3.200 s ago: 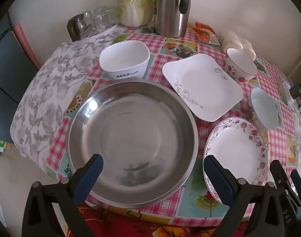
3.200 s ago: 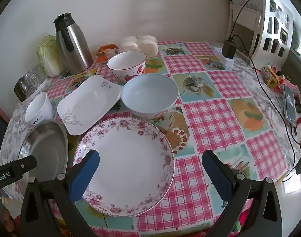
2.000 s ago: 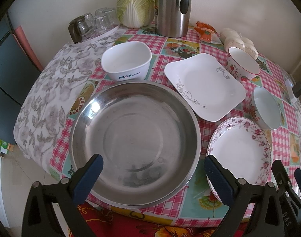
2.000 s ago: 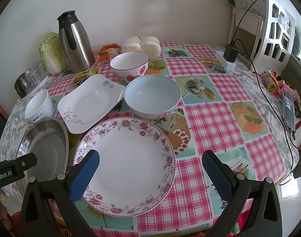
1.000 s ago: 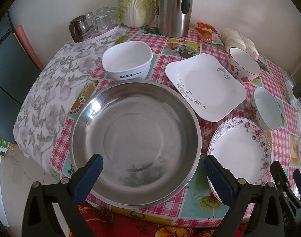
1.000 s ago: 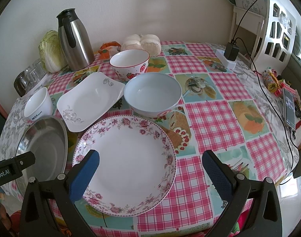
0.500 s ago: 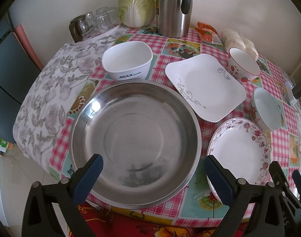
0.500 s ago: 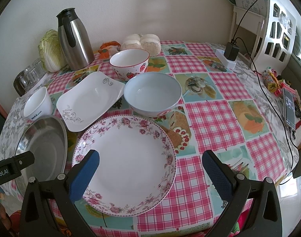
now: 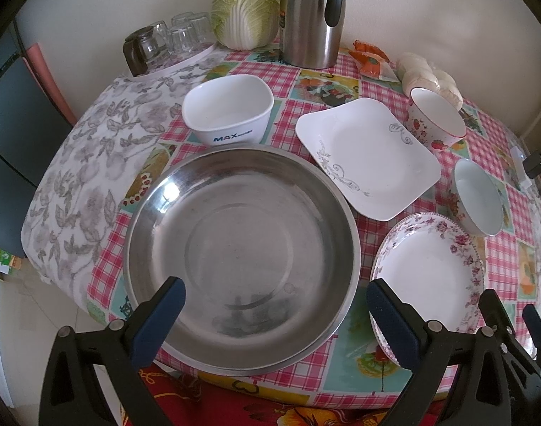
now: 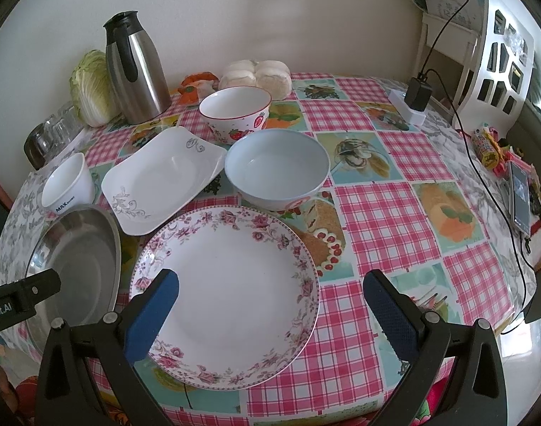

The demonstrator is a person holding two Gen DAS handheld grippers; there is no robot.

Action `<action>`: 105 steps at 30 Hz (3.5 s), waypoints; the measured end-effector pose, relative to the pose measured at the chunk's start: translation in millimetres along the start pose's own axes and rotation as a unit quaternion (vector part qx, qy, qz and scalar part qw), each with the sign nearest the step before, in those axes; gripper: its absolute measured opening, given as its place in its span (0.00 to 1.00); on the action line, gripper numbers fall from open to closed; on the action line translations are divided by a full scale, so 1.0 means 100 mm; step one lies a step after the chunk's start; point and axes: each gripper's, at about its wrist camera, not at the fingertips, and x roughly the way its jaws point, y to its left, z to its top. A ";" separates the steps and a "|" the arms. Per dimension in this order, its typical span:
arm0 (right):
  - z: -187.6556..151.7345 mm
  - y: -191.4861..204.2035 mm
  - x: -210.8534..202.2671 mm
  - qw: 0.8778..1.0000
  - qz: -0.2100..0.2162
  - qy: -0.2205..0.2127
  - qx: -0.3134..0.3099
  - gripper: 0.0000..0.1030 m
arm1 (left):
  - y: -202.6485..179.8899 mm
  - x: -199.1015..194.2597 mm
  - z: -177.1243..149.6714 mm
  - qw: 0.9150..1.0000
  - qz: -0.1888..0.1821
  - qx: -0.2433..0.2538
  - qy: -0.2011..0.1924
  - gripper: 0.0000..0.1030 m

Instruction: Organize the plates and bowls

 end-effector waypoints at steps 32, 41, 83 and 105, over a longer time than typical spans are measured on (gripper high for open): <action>0.21 0.90 0.59 0.989 0.120 0.053 -0.070 1.00 | 1.49 0.59 0.18 0.973 -0.041 -0.225 -0.019 1.00; 0.20 1.15 0.66 0.980 0.162 0.055 -0.102 0.99 | 1.63 0.76 0.14 0.973 -0.042 -0.227 0.000 0.94; 0.09 1.36 0.80 0.964 0.198 0.100 -0.145 0.11 | 1.84 0.89 -0.04 0.956 -0.077 -0.280 0.030 0.39; 0.32 1.15 0.34 0.961 0.234 0.038 -0.141 0.14 | 1.45 0.08 0.20 0.976 -0.040 -0.207 -0.060 0.34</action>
